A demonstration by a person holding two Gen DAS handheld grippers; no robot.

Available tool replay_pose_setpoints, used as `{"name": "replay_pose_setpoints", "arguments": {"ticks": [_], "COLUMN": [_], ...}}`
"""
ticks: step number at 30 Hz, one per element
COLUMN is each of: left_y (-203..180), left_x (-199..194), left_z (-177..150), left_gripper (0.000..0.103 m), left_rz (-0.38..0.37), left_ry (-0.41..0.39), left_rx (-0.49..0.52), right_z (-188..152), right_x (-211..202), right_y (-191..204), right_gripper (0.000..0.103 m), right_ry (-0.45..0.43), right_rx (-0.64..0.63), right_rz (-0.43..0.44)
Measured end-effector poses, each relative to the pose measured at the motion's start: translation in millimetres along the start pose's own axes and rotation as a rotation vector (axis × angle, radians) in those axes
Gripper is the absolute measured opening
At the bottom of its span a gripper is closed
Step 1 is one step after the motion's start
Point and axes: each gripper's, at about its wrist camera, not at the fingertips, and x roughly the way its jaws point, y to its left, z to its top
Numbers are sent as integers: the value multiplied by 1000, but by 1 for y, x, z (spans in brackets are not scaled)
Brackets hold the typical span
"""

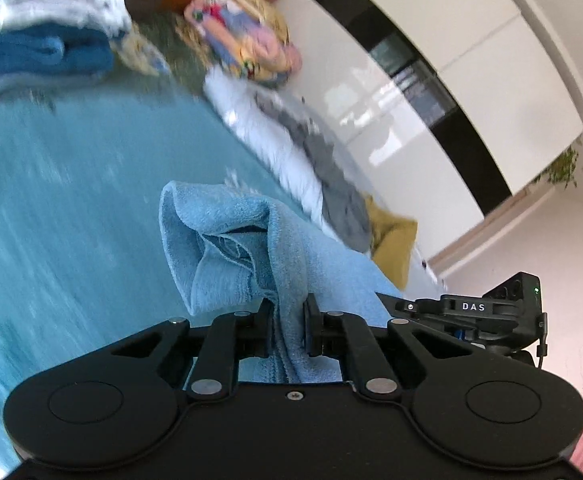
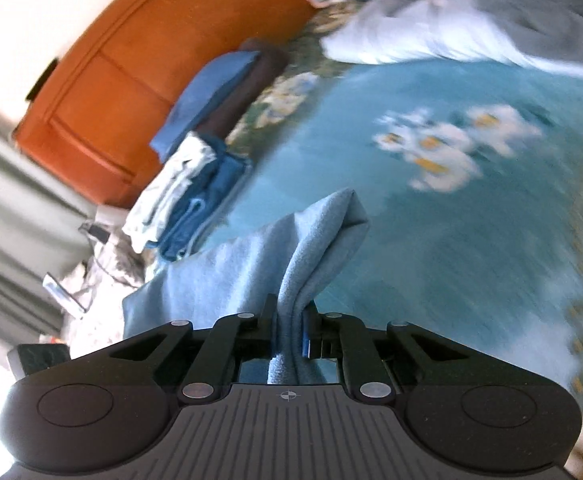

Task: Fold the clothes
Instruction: 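Lift the folded sweatshirt with both grippers and carry it toward the clothes stack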

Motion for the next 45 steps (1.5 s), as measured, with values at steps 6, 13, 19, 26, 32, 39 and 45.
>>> {"name": "replay_pose_setpoints", "arguments": {"ticks": [6,13,19,26,32,39,45], "left_y": [19,53,77,107,139,181,207], "left_x": [-40,-85,-111,-118,-111,-97,-87], "left_z": [59,126,177,226,252,258,247], "left_gripper": [9,9,9,9,9,10,13], "left_rz": [64,132,186,254,284,331,380], "left_ry": [-79,-184,-255,-314,-373,-355,-303], "left_rx": [28,32,45,50,17,-19,-15], "right_z": [41,92,137,179,215,234,231], "right_x": [53,127,185,252,308,367,399], "right_y": [65,136,188,224,239,236,208], "right_gripper": [9,9,9,9,9,9,10], "right_ry": [7,60,94,135,177,252,290], "right_rx": [-93,-214,-304,-371,-426,-489,-447], "right_rz": [73,133,193,218,233,237,223]}}
